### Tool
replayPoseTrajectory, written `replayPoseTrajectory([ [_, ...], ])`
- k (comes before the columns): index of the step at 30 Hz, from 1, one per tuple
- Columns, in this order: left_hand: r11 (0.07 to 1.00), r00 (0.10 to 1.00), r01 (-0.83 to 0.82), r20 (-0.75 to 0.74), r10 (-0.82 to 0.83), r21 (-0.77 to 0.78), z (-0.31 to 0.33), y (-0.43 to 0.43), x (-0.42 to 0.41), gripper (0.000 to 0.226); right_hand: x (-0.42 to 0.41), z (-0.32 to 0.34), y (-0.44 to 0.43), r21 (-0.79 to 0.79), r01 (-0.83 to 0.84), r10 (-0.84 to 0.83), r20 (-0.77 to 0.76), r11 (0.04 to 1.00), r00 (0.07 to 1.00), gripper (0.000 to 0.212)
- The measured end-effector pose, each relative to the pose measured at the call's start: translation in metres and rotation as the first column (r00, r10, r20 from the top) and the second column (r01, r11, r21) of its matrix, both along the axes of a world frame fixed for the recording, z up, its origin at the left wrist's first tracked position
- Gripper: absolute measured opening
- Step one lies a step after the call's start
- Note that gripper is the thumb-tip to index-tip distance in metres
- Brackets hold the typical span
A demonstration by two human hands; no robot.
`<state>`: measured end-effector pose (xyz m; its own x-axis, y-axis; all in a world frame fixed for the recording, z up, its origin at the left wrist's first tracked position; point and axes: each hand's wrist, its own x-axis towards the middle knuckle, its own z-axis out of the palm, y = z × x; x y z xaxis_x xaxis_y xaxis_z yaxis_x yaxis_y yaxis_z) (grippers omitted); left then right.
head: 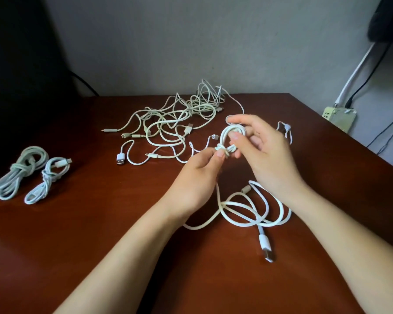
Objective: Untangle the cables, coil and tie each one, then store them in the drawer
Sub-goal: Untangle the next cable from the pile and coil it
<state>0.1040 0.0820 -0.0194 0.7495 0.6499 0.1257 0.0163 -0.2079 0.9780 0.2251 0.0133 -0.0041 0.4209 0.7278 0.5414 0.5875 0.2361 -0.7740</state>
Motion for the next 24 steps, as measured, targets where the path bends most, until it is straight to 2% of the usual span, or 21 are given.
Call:
replayPoseTrajectory([
  [5, 0.976, 0.993, 0.121, 0.040, -0.115, -0.180, 0.003, 0.001, -0.002, 0.028, 0.008, 0.006, -0.002, -0.099, -0.069, 0.078, 0.090, 0.993, 0.993, 0.027],
  [11, 0.958, 0.982, 0.187, 0.035, -0.184, -0.219, 0.004, 0.002, -0.003, 0.023, 0.015, 0.008, -0.003, -0.090, -0.052, 0.062, 0.108, 0.995, 0.992, 0.028],
  [15, 0.940, 0.980, 0.197, 0.061, -0.187, -0.280, 0.007, 0.008, -0.008, 0.016, 0.017, 0.007, -0.002, -0.106, -0.045, 0.046, 0.006, 0.993, 0.999, 0.030],
  [20, 0.893, 0.985, 0.143, 0.152, -0.085, -0.426, 0.010, 0.017, -0.011, 0.026, 0.015, 0.010, -0.002, -0.061, -0.111, 0.090, -0.284, 0.992, 0.955, 0.028],
  [24, 0.827, 0.974, 0.168, 0.217, -0.057, -0.537, 0.013, 0.020, -0.014, 0.027, 0.013, 0.012, -0.003, -0.063, -0.099, 0.072, -0.340, 0.993, 0.938, 0.025],
])
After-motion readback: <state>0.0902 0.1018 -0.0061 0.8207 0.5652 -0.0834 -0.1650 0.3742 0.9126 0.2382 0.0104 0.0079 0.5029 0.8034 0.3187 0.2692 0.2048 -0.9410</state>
